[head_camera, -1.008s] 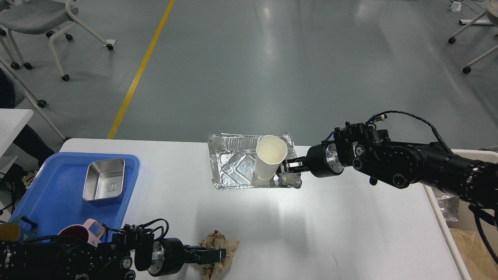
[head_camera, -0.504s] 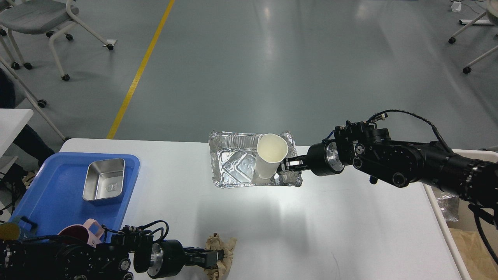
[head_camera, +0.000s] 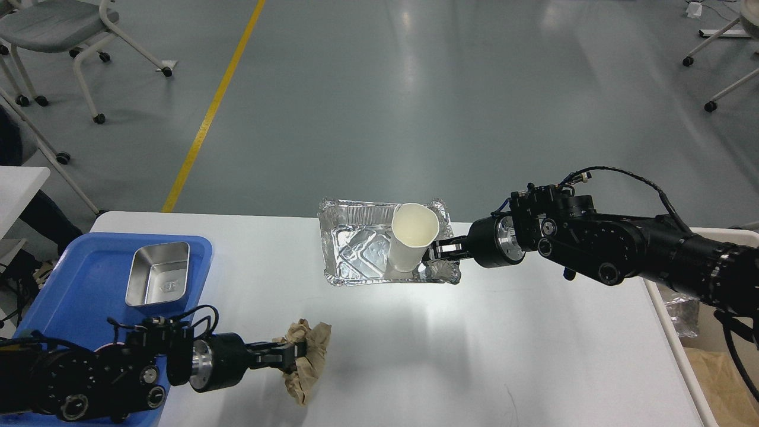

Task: Tidy desktop
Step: 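Grasp the crumpled brown paper with the left gripper, then lift the brown paper and release it into the foil tray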

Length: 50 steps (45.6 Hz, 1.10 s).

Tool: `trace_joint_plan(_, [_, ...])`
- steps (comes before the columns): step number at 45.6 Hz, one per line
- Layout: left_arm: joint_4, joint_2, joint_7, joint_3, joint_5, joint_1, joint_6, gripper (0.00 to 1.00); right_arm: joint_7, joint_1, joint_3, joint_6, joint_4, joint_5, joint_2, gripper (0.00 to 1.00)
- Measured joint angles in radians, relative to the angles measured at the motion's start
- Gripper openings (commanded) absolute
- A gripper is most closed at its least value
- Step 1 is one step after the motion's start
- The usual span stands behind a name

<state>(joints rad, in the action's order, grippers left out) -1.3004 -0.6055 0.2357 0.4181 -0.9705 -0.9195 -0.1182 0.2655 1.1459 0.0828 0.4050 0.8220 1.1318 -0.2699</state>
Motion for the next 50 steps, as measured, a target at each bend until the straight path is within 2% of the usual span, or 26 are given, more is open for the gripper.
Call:
trace_joint_plan(9, [-0.099,-0.193,0.003,-0.036,-0.004,-0.016,0.004,0.00,0.000,0.000,0.000,0.000,-0.001,0.000,0.002,0.00])
trace_joint_plan(14, [-0.157,-0.307,0.024,-0.063,-0.007,-0.035,0.011,0.00,0.000,0.000,0.000,0.000,-0.001,0.000,0.003,0.00])
trace_joint_plan(21, [-0.204,-0.394,0.049,-0.138,-0.008,-0.063,0.031,0.01,0.000,0.000,0.000,0.000,-0.001,0.000,0.003,0.00])
trace_joint_plan(26, [-0.213,-0.424,0.048,-0.212,-0.003,-0.085,0.077,0.01,0.000,0.000,0.001,0.000,-0.002,0.000,0.004,0.00])
trace_joint_plan(35, [-0.206,-0.475,0.038,-0.375,0.002,-0.146,0.223,0.01,0.000,-0.002,0.002,0.000,-0.007,0.001,0.010,0.00])
trace_joint_plan(42, [-0.198,-0.460,0.024,-0.411,0.004,-0.199,0.250,0.02,0.000,-0.003,0.002,0.000,-0.016,0.001,0.025,0.00])
trace_joint_plan(50, [-0.194,-0.362,-0.005,-0.407,0.008,-0.248,0.253,0.03,0.000,-0.002,0.002,0.001,-0.017,0.000,0.038,0.00])
